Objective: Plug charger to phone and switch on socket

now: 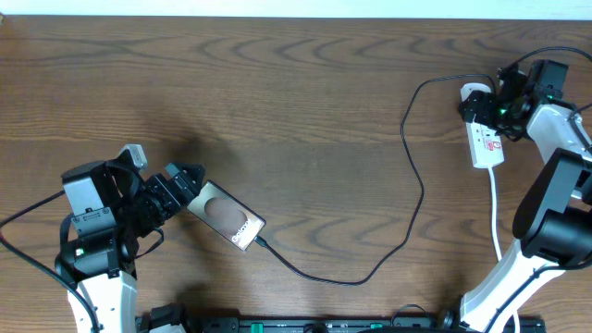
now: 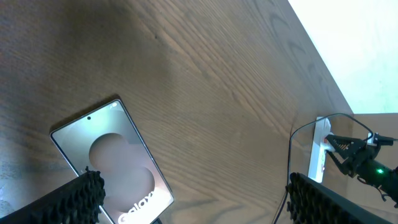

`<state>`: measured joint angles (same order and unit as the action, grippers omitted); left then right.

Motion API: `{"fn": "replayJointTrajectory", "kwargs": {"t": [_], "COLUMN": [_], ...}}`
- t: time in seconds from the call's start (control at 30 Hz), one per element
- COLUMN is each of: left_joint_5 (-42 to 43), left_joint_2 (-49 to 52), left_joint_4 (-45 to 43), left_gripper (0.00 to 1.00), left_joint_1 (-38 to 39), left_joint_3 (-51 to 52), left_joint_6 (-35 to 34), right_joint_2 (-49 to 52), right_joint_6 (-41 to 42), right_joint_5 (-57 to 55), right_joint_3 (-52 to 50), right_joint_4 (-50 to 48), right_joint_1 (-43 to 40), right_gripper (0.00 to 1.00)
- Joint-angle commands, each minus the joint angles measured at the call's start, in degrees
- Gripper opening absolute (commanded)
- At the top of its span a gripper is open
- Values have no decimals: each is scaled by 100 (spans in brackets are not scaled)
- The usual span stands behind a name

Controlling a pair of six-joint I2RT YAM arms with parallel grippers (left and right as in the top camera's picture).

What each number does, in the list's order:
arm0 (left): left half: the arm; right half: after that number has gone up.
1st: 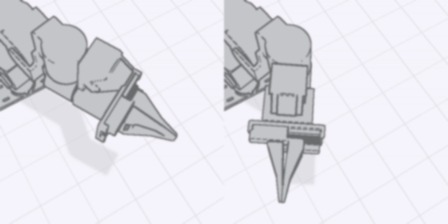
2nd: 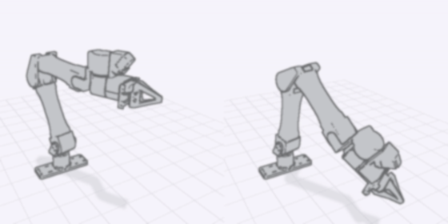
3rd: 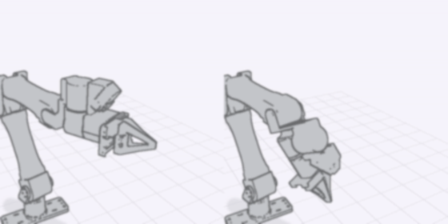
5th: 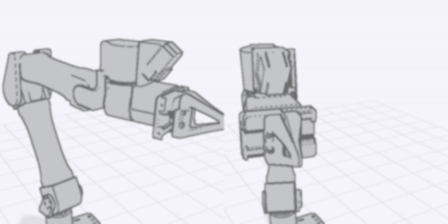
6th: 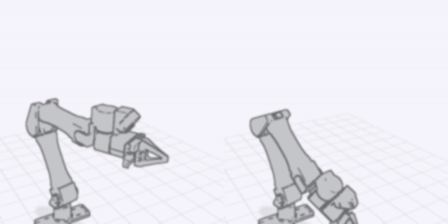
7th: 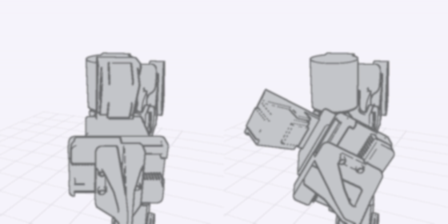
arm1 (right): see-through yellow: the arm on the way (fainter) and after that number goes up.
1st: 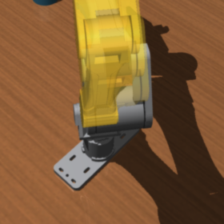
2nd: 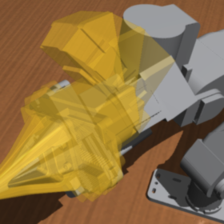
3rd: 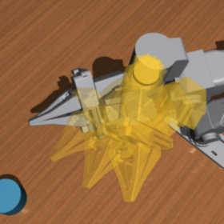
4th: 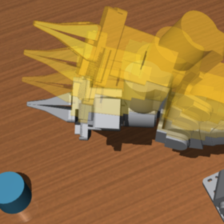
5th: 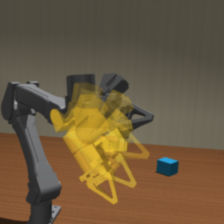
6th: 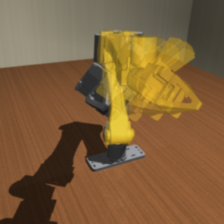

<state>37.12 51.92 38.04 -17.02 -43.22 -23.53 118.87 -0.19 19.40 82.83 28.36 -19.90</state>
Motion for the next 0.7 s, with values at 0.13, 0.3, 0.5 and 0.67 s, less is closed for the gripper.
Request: {"fn": "replayJointTrajectory", "kwargs": {"t": [0.13, 0.3, 0.5, 0.67], "left_joint_5": [-35, -35, -35, -35], "left_joint_2": [-33, -33, -33, -33], "left_joint_4": [11, 28, 48, 52], "left_gripper": [92, 92, 92, 92], "left_joint_1": [11, 11, 11, 11], "left_joint_3": [-90, -90, -90, -90], "left_joint_6": [57, 57, 57, 57], "right_joint_2": [-24, -85, -85, -87], "right_joint_6": [249, 227, 227, 229], "right_joint_5": [566, 555, 549, 557], "right_joint_3": [-184, -184, -184, -184], "right_joint_4": [686, 739, 721, 772], "right_joint_1": [90, 81, 81, 81], "right_gripper": [89, 89, 90, 91]}}
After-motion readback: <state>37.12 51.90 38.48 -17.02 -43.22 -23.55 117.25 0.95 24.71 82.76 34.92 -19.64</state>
